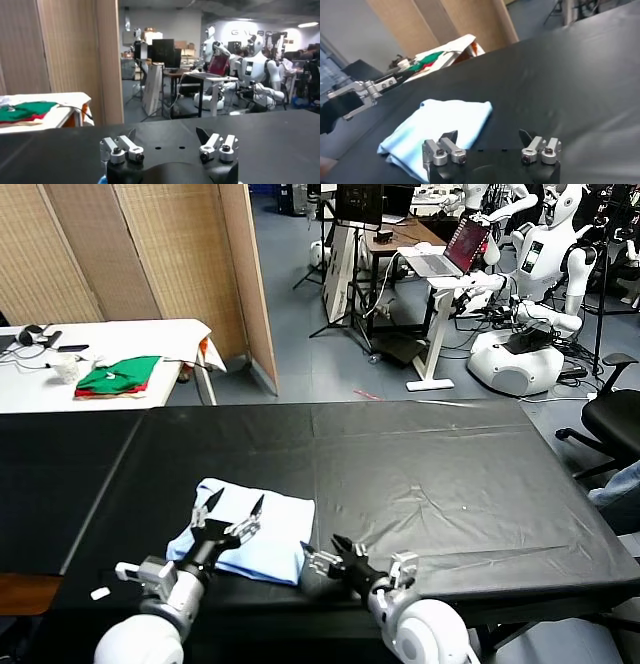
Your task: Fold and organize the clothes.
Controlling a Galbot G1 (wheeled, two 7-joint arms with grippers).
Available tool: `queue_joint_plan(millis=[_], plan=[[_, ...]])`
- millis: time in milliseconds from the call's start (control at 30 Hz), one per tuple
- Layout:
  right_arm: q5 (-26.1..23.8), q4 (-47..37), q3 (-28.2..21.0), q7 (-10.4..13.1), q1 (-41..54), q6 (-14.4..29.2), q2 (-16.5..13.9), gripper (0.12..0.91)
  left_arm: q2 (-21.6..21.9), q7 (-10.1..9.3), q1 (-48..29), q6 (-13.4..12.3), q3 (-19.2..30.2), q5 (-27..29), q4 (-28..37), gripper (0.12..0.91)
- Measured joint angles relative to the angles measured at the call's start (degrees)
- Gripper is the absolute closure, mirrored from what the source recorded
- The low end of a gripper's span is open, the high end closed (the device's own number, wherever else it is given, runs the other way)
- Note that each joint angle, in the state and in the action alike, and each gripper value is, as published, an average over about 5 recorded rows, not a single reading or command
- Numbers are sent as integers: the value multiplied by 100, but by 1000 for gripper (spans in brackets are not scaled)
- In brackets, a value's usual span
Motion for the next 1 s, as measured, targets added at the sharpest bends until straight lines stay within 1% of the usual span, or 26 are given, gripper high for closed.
queue_joint_plan(millis=[67,167,267,367,467,533,600,633,667,733,800,967,1000], plan=[[3,-147,-116,-5,93,5,65,128,14,-3,49,-19,-103,20,-23,123],[1,-322,-256,-22,191,10,144,189,26,-4,109,-40,-240,40,-50,123],[-5,-448,-357,-31,269,16,193,277,17,-4,140,-53,-334,74,-65,123],[-14,-518,-406,-33,322,11,225,396,-11,-4,154,-63,-390,131,-78,123],[-29,-515,-402,-24,336,-24,226,549,-45,-3,167,-88,-430,185,-97,123],[-55,-477,-366,-10,331,-88,201,691,-69,-3,173,-112,-449,219,-103,123],[-87,-406,-294,31,328,-232,161,806,-95,-2,175,-138,-463,253,-102,123],[-104,-359,-241,64,331,-338,139,847,-110,-1,177,-151,-470,270,-100,123],[-119,-307,-176,101,336,-458,116,869,-127,-1,179,-164,-477,286,-98,123],[-149,-195,3,170,342,-706,59,879,-160,0,185,-192,-490,314,-87,123],[-186,-85,236,201,329,-864,-20,878,-185,1,191,-220,-498,339,-67,123],[-271,136,817,163,225,-920,-297,877,-214,-9,160,-289,-479,368,10,123],[-286,170,897,151,200,-920,-340,867,-215,-15,157,-299,-471,372,22,123]])
